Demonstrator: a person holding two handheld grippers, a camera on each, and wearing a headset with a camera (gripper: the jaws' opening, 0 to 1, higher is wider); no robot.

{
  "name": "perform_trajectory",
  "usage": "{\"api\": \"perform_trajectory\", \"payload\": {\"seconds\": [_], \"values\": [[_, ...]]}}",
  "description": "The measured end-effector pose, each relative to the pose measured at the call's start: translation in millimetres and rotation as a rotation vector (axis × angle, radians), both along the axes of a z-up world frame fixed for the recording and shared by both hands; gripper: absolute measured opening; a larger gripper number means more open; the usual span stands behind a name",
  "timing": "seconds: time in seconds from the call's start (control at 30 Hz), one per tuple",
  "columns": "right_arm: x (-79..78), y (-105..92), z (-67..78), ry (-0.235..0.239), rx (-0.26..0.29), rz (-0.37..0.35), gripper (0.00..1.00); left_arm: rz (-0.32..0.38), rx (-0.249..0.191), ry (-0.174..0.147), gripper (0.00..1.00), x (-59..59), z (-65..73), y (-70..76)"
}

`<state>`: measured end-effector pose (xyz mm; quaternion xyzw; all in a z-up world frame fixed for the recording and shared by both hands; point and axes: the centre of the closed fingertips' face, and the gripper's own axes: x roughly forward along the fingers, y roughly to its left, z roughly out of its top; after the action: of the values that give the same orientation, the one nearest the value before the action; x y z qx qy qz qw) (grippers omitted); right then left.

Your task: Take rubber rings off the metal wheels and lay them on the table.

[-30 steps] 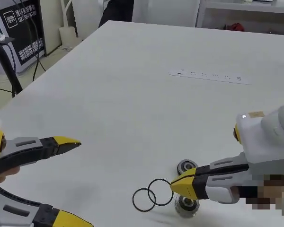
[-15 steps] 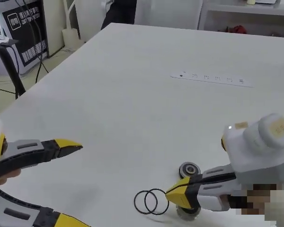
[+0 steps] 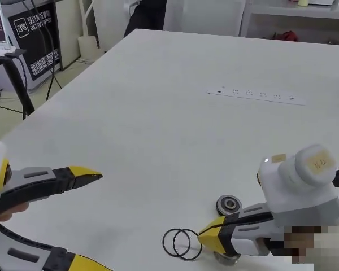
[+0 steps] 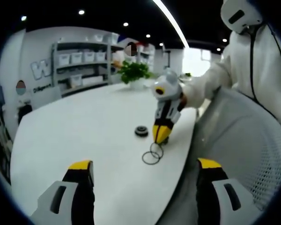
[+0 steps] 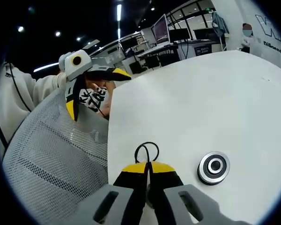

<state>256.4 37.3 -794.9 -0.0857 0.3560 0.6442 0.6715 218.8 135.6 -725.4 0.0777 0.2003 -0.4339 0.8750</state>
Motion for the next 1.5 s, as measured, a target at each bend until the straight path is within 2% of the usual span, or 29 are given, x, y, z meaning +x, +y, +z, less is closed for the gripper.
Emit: {"api": "perform_trajectory", "payload": {"seconds": [0.37,0.57,1.17,1.5], "values": [[4.8,-1.1,-5.6,-0.015,-0.014,-0.017,0.03,0.010,-0.004,-0.002,0.91,0.4,2.5,-0.2],[7.9,-4.6,-3.7,-0.021,-0.014,-0.026,0.05,0.011,-0.001,0.001,0.91,0.7,2.3,0.4],[10.5,-10.5,22.3,-0.064,0.025,-0.026,0.08,0.005,-0.003,0.007,0.91,1.2,2.6,-2.6],[20.5,-20.3,37.7,-0.096,0.047,-0.054,0.11,0.004,-0.003,0.008,0.90,3.1,3.3,-3.7]]}}
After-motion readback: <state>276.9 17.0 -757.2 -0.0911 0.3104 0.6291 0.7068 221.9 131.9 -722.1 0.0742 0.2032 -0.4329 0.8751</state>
